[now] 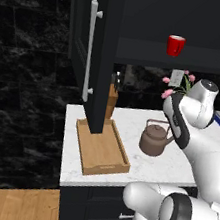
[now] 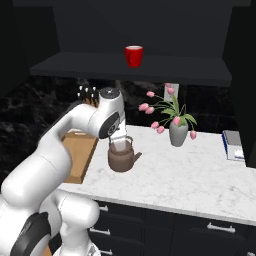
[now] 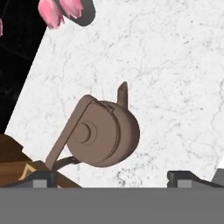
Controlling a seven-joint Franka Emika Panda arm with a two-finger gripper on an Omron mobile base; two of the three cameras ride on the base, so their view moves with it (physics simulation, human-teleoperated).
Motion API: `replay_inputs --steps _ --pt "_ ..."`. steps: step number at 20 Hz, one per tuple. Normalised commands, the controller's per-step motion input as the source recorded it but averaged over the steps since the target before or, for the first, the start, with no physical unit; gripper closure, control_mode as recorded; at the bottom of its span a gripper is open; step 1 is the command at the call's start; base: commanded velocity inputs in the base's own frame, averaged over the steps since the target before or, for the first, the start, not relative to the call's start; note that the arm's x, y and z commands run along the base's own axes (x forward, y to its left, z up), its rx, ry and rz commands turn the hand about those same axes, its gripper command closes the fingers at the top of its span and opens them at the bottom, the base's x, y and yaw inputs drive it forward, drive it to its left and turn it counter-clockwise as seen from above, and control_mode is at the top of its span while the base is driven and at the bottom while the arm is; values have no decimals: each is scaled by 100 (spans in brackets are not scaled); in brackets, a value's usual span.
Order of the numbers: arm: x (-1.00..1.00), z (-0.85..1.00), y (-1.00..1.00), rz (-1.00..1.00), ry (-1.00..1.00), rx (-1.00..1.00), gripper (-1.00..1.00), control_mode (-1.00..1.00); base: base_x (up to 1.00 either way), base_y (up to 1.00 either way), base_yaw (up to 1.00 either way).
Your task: Pick the kettle from the counter and place it on the tray. Then pick the mug from the cabinet and place it on the tray. Then close the cabinet doors.
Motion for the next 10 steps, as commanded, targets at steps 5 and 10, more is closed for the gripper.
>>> replay_inputs --steps 5,10 --pt "13 -10 0 -2 6 2 -100 -100 0 0 0" --pt "15 -10 0 -1 5 3 -100 -100 0 0 0"
